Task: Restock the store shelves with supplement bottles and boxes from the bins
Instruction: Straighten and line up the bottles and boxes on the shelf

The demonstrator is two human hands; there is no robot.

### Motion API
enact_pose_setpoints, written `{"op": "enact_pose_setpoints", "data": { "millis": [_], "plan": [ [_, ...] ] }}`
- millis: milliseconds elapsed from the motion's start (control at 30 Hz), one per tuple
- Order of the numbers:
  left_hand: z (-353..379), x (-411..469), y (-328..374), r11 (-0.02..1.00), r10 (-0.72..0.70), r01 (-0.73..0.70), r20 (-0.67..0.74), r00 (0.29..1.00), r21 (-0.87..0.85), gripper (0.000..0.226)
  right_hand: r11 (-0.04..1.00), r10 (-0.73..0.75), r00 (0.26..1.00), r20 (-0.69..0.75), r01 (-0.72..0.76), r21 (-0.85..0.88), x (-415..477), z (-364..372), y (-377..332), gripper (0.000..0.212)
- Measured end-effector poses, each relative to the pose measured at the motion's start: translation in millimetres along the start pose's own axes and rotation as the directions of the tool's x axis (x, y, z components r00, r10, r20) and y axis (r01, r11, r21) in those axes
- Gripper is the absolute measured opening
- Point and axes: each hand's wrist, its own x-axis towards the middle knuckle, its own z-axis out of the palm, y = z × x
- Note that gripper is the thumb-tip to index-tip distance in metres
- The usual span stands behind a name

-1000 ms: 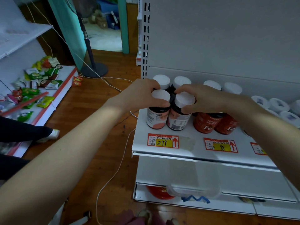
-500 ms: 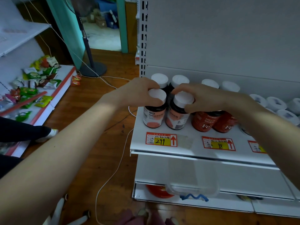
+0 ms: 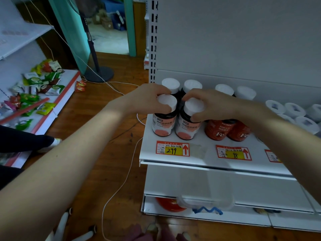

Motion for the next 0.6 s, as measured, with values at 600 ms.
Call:
{"op": "enact_pose_setpoints", "data": {
  "millis": [600],
  "plan": [
    [6.3, 0.5, -0.9, 0.996, 0.031, -0.036, -0.06, 0.998, -0.08, 0.057, 0.998, -0.046, 0.999, -0.006, 0.046, 0.031, 4.8, 1.1, 6.6, 0.056]
  ]
}}
